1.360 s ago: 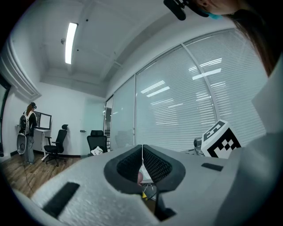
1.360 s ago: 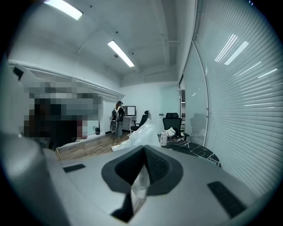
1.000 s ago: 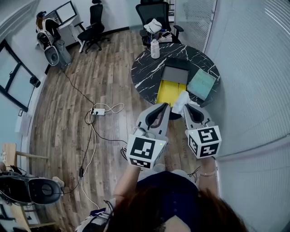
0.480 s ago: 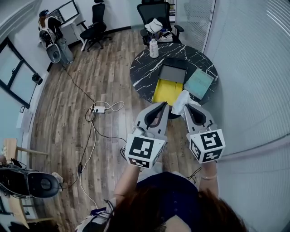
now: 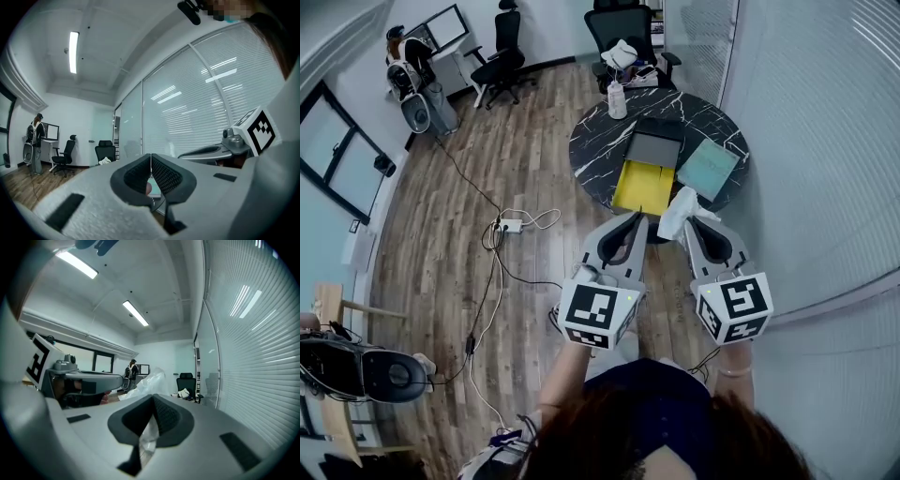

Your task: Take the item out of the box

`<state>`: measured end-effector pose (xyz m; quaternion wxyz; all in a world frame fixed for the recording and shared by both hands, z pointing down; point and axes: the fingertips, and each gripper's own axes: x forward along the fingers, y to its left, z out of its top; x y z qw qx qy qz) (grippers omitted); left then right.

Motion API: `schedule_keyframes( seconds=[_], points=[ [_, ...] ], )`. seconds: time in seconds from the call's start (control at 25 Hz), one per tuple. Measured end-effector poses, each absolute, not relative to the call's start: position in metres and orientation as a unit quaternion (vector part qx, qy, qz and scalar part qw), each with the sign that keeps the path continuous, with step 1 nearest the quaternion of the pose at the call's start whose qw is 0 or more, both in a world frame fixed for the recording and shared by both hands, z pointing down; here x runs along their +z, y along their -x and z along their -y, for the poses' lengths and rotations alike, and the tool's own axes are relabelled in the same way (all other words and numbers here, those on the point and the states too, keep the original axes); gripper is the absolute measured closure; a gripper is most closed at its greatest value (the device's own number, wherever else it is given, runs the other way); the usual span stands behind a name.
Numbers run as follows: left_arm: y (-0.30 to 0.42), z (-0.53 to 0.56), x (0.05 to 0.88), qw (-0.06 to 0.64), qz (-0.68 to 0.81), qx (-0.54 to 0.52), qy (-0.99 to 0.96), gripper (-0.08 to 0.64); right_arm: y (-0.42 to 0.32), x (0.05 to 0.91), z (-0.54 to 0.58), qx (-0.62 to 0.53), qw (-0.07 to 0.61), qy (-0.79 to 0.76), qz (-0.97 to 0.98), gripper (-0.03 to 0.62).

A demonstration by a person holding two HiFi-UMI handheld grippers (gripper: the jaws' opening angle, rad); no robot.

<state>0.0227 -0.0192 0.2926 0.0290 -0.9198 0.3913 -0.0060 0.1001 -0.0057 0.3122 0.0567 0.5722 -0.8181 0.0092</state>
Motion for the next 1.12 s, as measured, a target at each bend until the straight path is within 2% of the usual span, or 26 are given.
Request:
schedule_keyframes(
  seconds=[1.12],
  points=[
    [-0.038,-0.049,0.299,0.027,-0.399,-0.017,0.916,0.532,-0.119,0.313,-0.068,0.025,0.033,-0.570,0.821,0.568]
  ],
)
